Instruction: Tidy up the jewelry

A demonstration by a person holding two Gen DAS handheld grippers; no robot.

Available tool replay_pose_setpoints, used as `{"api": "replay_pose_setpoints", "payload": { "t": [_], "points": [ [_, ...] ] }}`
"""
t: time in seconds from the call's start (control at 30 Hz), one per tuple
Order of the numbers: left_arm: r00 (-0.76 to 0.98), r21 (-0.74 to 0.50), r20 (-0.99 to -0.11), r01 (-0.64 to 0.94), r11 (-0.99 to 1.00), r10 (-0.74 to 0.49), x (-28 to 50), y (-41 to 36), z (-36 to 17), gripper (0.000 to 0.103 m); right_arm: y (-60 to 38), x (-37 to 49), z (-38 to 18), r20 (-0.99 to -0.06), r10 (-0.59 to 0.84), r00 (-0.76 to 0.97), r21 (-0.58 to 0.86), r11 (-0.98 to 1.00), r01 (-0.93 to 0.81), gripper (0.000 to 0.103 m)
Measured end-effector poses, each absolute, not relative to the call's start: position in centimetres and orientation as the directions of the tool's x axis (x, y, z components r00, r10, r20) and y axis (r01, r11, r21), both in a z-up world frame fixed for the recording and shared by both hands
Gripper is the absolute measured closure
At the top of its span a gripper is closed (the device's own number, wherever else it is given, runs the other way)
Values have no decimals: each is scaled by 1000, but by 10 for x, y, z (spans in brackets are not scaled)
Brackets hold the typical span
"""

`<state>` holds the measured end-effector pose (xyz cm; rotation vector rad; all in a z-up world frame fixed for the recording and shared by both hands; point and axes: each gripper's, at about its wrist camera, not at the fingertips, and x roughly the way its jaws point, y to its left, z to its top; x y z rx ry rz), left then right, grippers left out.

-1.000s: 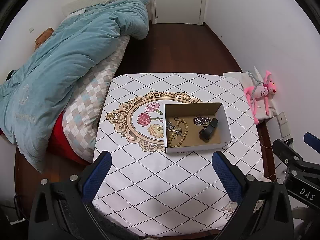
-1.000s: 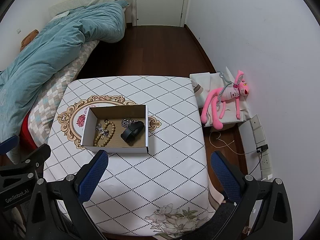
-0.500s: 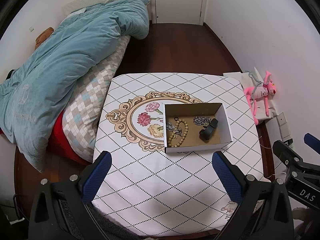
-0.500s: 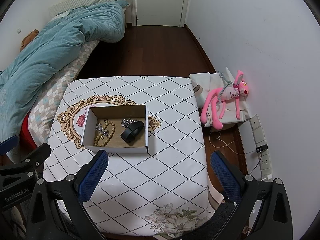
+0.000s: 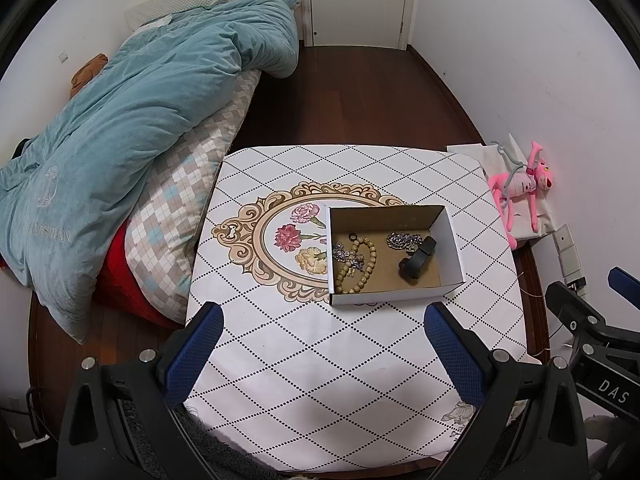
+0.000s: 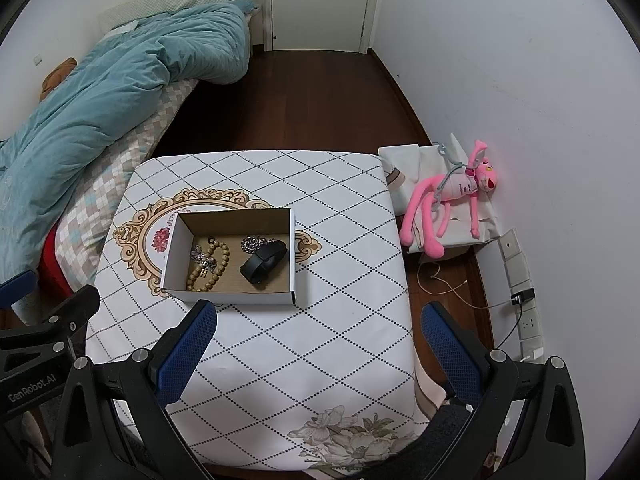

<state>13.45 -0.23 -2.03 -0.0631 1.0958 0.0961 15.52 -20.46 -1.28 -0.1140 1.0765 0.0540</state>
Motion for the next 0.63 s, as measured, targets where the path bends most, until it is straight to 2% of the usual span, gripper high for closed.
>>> {"api": "replay_pose_setpoints", "payload": {
  "t": [0.63],
  "points": [
    [455,-19,-890,-117,993,37,131,-3,-20,1,-207,155,-12,-882,-11,472,-67,993,-102,0]
  ]
}}
